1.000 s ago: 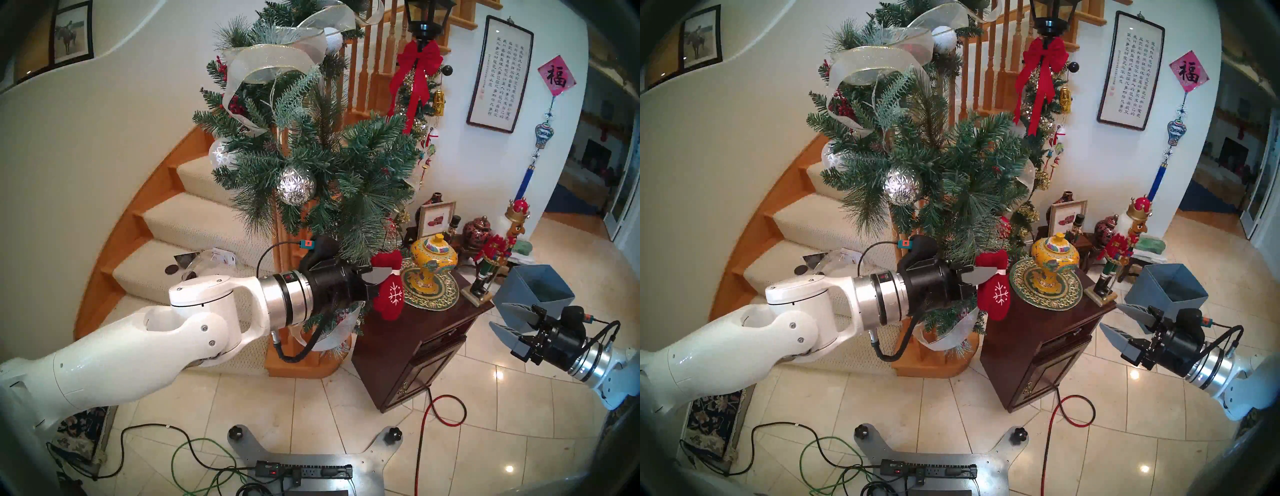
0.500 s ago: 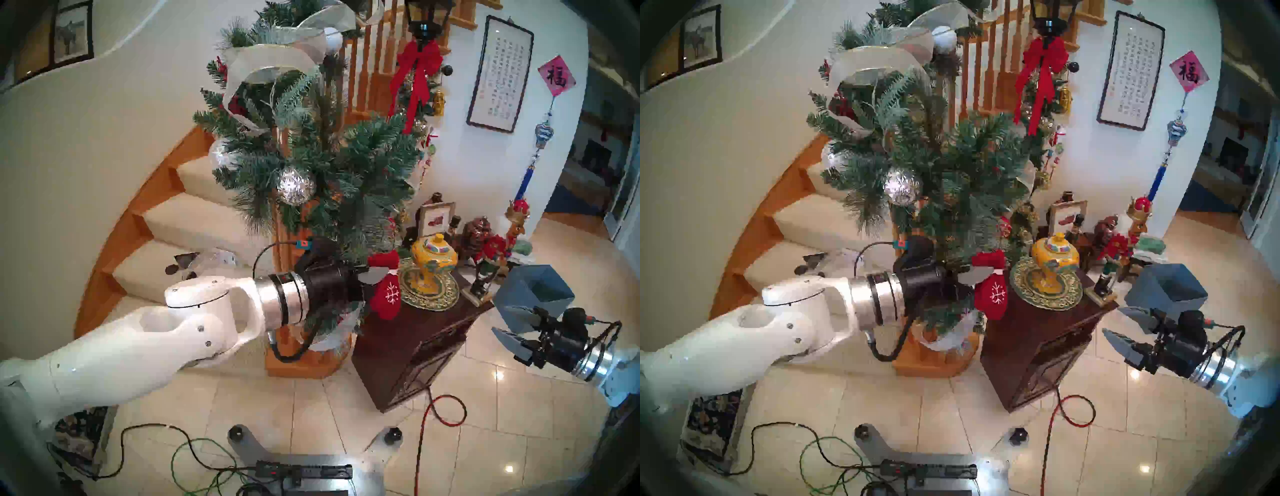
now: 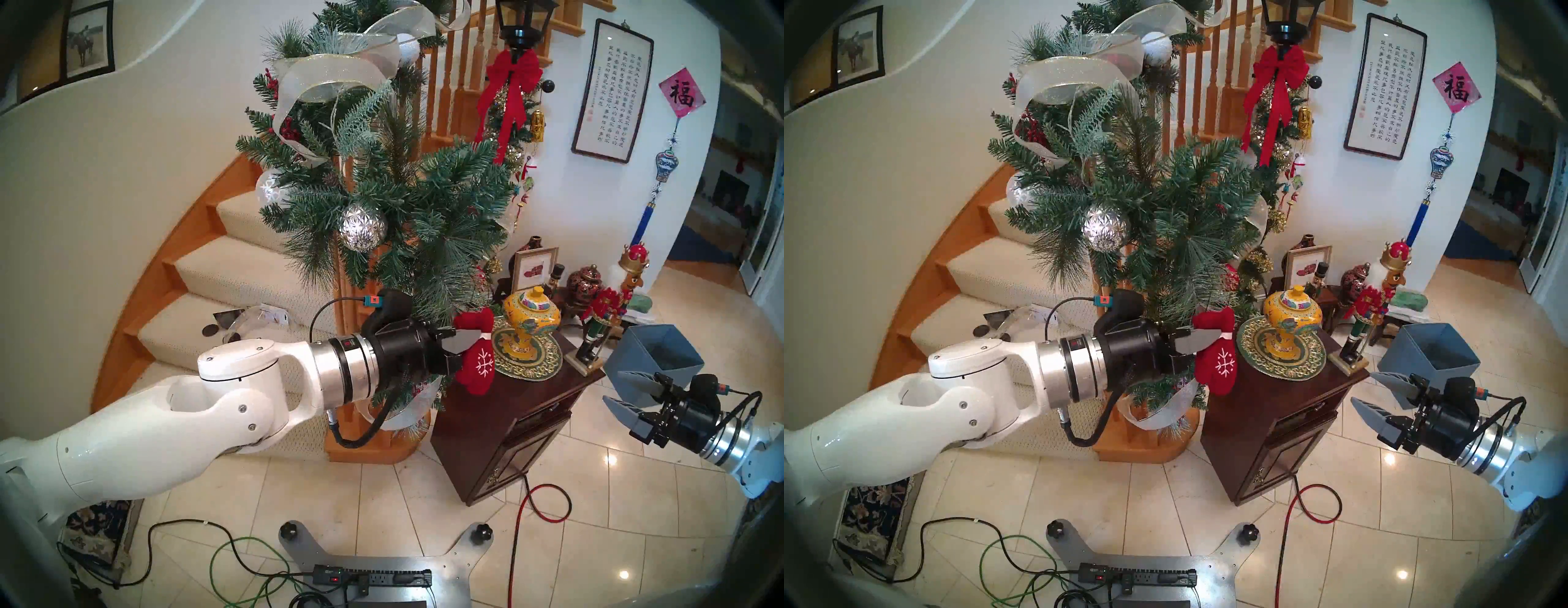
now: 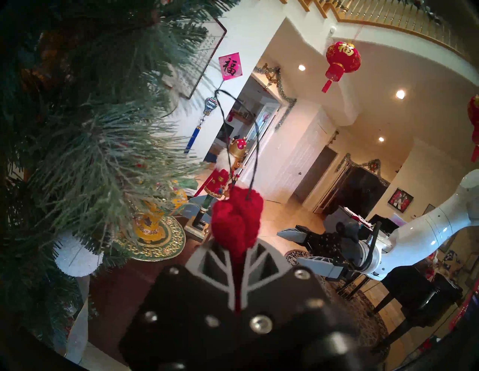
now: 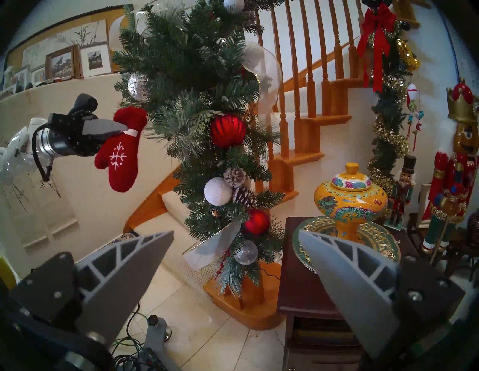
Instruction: Hang the ornament onto the Christmas-tree-style decoration
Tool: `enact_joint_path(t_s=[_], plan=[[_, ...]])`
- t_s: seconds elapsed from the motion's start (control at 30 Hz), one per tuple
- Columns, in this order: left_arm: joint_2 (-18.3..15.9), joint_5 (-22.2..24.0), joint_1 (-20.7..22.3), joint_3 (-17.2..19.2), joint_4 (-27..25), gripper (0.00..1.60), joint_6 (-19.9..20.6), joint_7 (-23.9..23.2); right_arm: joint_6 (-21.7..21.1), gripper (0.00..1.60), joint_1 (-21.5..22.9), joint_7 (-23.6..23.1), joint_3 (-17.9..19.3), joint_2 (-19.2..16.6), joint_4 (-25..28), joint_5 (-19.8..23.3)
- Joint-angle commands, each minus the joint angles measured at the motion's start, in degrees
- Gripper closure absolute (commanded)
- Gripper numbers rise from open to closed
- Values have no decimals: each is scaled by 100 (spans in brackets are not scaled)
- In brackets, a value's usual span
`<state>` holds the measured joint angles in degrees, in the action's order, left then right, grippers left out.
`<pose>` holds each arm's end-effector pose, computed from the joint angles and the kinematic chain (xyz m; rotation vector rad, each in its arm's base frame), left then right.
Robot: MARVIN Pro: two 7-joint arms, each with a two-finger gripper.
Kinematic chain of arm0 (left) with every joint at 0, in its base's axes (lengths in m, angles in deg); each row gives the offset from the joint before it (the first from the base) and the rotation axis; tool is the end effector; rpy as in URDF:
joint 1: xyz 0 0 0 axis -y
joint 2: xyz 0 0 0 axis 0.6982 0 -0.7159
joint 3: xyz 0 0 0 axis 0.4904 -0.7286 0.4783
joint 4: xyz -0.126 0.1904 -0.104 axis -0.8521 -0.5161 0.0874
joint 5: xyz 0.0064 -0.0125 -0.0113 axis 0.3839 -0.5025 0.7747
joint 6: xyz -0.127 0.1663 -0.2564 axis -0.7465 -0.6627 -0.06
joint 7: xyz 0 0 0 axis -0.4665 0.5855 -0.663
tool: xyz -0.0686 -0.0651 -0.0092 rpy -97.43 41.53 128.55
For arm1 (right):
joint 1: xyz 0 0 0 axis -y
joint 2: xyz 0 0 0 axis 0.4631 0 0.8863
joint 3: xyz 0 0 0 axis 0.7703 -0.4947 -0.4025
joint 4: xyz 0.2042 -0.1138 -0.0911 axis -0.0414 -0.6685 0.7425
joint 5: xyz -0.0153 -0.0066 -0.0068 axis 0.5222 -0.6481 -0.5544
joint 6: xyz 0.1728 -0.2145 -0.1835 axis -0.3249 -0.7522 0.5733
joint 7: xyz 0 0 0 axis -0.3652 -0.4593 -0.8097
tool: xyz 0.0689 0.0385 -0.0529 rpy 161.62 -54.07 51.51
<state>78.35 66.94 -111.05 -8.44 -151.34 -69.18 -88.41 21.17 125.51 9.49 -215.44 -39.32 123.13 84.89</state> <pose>0.2930 -0.1659 -0.1278 1.6870 -0.5720 1.1228 0.1931 -0.2337 -0.2438 -1.9881 -0.5612 -1.6075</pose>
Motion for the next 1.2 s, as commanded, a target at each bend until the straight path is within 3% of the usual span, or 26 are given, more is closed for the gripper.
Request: enact_joint_path(t_s=[0.0,0.5,0.83,1.17], plan=[[-96,-217,4,-29,-347,160,-5,39,6,0,32,-595,15,16,8,17],[-92,-411,123,81,-614,160,-26,364,6,0,26,-628,15,24,20,75],[98,-619,350,134,-861,160,76,590,6,0,23,-627,15,26,24,102],[325,-614,555,266,-776,160,172,836,6,0,22,-579,15,28,32,90]])
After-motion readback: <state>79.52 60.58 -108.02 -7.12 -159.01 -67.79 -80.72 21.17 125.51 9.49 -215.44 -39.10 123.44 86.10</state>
